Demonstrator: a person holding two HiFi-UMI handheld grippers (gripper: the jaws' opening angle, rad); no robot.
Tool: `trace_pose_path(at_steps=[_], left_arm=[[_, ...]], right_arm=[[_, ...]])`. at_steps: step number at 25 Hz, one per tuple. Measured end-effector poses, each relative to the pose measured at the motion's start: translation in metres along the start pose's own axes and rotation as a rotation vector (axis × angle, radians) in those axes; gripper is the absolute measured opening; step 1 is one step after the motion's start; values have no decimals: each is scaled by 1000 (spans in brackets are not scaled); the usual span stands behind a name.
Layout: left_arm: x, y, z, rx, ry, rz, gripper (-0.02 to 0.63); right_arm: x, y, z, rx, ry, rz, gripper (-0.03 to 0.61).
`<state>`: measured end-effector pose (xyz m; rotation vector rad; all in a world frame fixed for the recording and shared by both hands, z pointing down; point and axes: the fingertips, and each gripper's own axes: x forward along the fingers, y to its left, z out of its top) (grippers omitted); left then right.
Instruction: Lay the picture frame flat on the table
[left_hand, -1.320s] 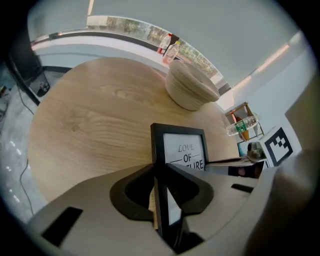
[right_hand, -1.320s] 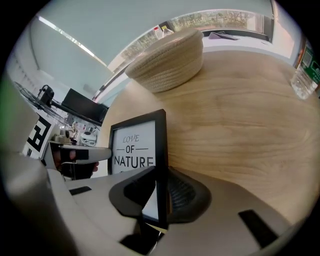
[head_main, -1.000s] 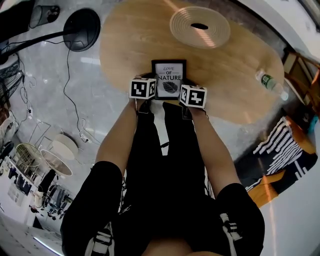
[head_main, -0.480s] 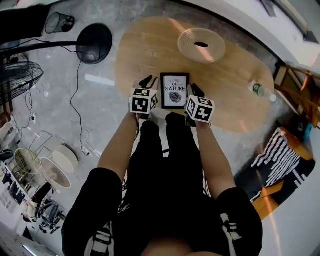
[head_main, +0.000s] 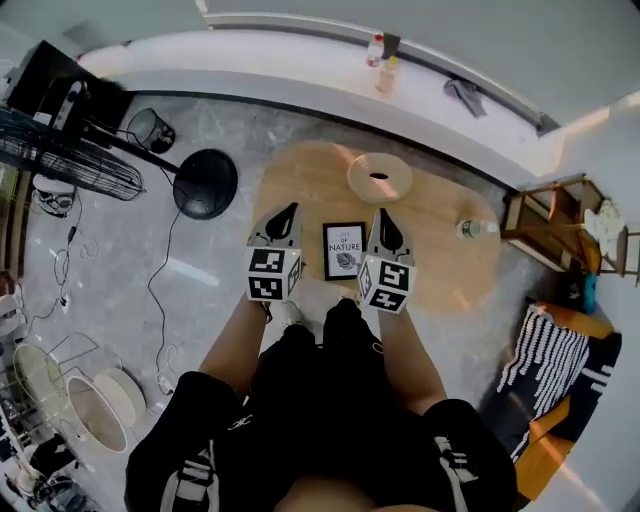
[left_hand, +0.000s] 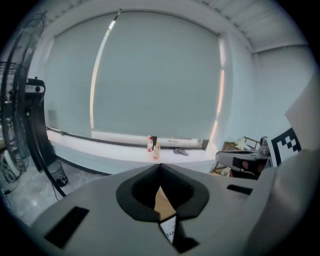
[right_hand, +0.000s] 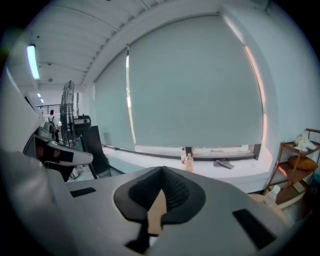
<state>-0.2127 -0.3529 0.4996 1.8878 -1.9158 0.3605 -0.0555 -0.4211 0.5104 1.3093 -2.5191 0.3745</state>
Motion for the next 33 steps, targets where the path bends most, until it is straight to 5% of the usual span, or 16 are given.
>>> trace_pose_path(at_steps=[8,14,33], left_arm=[[-141,-6,114,26,-269,8,20],[-228,-5,168,70,-400,11,20],[-270,-5,153,145,-389,-9,20]], right_arm=[[-108,64,140,6,-219,79,12],[-179,104,205,-106,-368,47,12],[-215,141,187,-101,-367,40,12]])
